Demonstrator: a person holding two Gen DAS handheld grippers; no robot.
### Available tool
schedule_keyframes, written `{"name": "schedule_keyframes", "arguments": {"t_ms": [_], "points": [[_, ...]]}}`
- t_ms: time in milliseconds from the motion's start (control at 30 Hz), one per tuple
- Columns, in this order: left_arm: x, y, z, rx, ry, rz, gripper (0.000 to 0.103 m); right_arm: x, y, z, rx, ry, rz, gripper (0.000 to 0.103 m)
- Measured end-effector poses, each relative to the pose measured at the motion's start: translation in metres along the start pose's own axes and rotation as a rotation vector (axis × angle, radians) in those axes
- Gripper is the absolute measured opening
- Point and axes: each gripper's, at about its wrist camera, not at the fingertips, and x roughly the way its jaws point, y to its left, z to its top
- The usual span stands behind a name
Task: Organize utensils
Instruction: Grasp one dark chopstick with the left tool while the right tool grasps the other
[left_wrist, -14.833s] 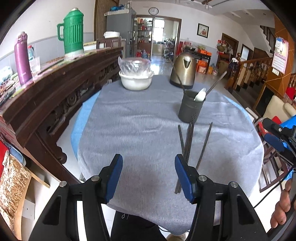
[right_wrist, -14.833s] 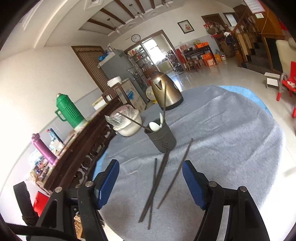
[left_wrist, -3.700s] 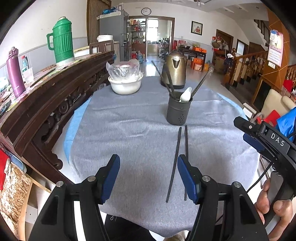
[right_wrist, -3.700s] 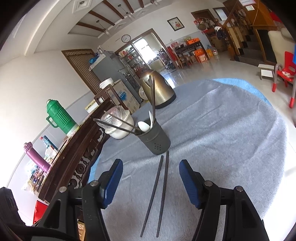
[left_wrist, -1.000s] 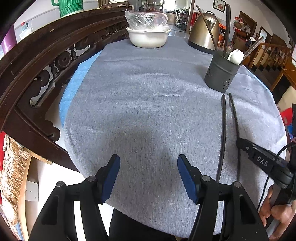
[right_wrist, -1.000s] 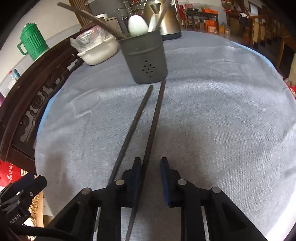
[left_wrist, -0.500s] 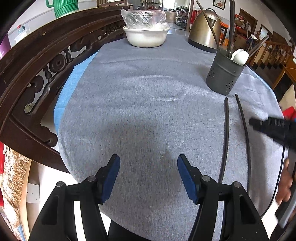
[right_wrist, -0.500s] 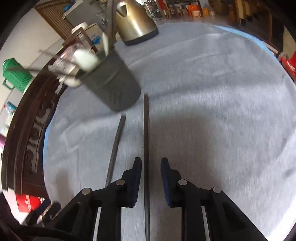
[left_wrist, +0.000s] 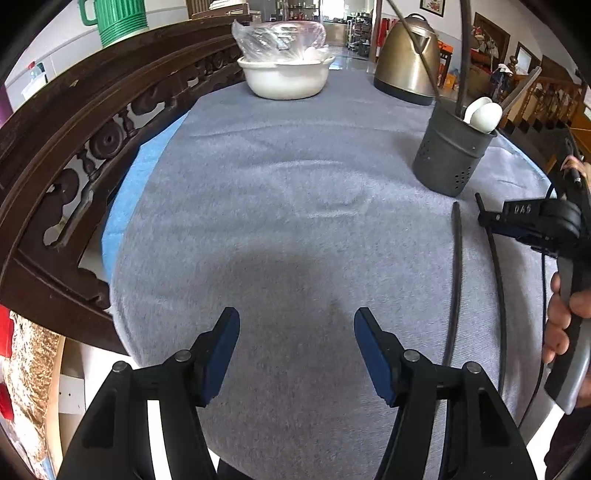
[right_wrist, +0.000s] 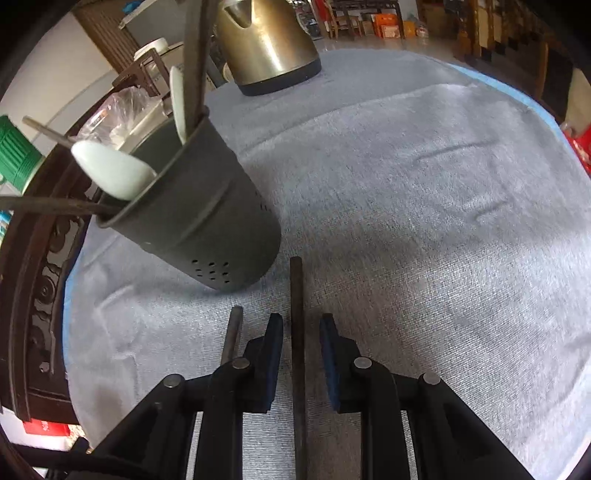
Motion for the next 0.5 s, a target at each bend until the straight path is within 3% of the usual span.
{"name": "schedule_keyframes", "arguments": {"t_ms": [100, 500], "points": [[-0.001, -0.009, 0.003, 0.021, -0.009, -0.028, 0.065, -0.001, -0.007, -0.004, 0.000, -0.001, 0.012, 0.010], [0.007, -0.078, 0.049, 0.181, -0.045, -0.148, 0.059, -0.015, -0.052, -0.018, 0.032, 0.068, 0.075, 0.010]]}}
